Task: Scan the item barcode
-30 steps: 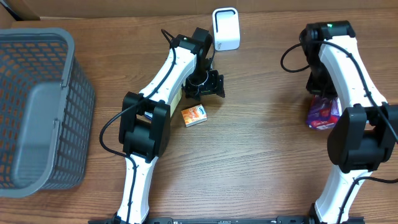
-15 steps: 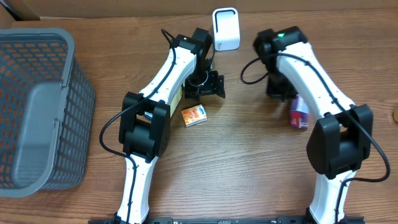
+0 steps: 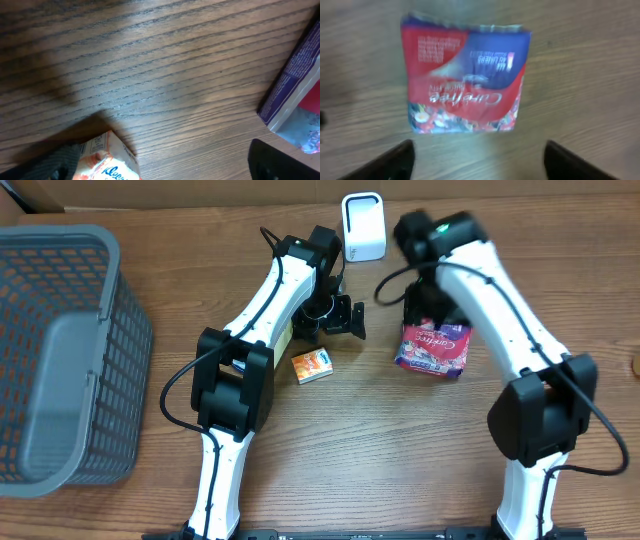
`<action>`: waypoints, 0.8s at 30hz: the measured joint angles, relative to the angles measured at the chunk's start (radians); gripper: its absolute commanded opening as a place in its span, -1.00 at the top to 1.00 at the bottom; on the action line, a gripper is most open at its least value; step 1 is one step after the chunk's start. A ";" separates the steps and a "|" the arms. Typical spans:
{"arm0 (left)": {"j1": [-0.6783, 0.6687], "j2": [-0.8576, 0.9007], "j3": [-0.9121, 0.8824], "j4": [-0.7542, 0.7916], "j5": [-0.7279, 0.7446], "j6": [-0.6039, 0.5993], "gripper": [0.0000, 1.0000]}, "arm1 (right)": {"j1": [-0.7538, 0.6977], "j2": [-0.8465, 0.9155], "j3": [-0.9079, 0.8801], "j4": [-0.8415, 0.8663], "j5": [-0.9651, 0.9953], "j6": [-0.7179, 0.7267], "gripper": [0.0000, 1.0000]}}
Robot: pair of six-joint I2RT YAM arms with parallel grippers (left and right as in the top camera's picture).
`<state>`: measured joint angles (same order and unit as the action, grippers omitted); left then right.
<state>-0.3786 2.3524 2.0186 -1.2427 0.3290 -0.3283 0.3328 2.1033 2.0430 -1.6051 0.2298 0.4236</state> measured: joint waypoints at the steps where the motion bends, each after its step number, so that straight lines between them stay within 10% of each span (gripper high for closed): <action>1: 0.000 0.000 0.000 -0.001 0.000 0.000 -1.00 | -0.013 0.000 0.009 0.003 -0.013 -0.004 -0.83; 4: 0.000 0.000 0.000 -0.003 0.000 0.000 -1.00 | -0.121 0.000 0.032 0.000 -0.117 -0.109 -0.47; 12: 0.000 0.000 0.000 -0.002 0.000 0.000 -1.00 | -0.420 0.000 -0.048 0.067 -0.437 -0.348 -0.78; 24: 0.000 0.000 0.000 -0.011 0.000 0.000 -0.99 | -0.540 0.000 -0.407 0.411 -0.821 -0.467 -0.40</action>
<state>-0.3782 2.3524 2.0186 -1.2541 0.3290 -0.3283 -0.2070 2.1033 1.6356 -1.1938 -0.5907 -0.0429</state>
